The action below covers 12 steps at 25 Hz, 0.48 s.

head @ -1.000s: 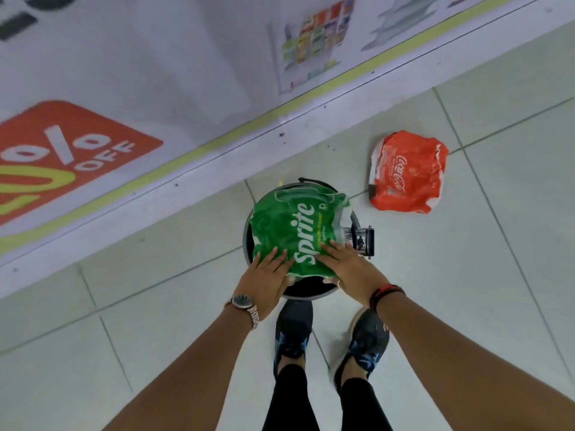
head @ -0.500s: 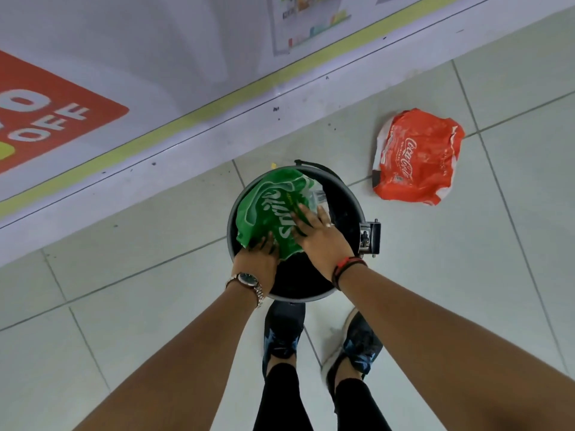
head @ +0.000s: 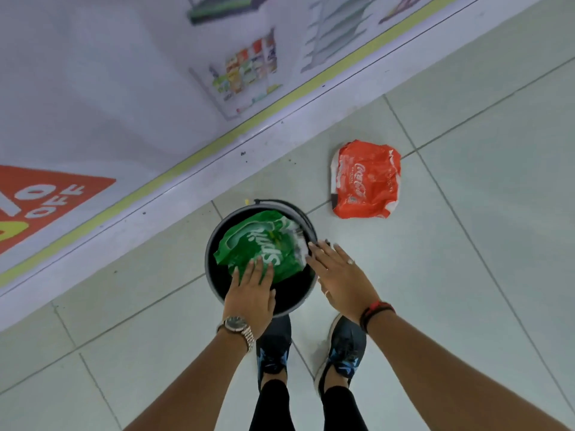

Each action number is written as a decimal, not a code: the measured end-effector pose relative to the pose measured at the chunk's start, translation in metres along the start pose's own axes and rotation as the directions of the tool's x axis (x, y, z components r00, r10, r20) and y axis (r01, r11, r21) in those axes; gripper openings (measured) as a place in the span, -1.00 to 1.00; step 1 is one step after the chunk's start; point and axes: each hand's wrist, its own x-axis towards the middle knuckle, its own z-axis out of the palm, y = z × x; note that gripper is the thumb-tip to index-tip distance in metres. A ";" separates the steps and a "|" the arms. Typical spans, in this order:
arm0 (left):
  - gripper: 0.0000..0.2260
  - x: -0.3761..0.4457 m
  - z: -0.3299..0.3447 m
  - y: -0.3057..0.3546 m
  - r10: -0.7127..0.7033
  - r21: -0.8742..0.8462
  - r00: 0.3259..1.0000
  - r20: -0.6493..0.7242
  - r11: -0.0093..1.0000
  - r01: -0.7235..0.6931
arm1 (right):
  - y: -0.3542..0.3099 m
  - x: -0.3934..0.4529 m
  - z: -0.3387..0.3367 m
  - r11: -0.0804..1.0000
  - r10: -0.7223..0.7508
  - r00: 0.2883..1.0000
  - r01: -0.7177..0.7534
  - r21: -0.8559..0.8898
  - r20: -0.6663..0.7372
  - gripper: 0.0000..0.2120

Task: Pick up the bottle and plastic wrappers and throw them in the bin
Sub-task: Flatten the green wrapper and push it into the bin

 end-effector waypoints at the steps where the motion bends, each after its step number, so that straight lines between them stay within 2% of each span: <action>1: -0.48 -0.003 -0.010 0.009 -0.006 -0.012 0.999 -0.035 1.000 0.006 | 0.008 -0.010 -0.006 0.999 0.050 0.999 -0.050 0.000 -0.014 -0.40; 5: -0.47 0.014 -0.047 0.060 0.126 0.008 0.961 -0.246 0.992 -0.128 | 0.061 -0.034 -0.030 0.968 0.252 0.964 -0.252 0.004 -0.080 -0.43; 7: -0.48 0.035 -0.060 0.090 0.215 0.042 0.929 -0.300 0.976 -0.213 | 0.091 -0.036 -0.030 0.944 0.327 0.942 -0.329 -0.011 -0.071 -0.42; 10: -0.42 0.079 -0.063 0.140 0.324 0.128 0.920 -0.220 0.945 -0.302 | 0.138 -0.032 -0.020 0.907 0.419 0.907 -0.420 -0.032 -0.040 -0.43; 12: -0.34 0.119 -0.051 0.160 0.322 0.216 0.938 -0.130 0.932 -0.290 | 0.165 -0.024 -0.001 0.903 0.421 0.906 -0.422 -0.077 -0.029 -0.40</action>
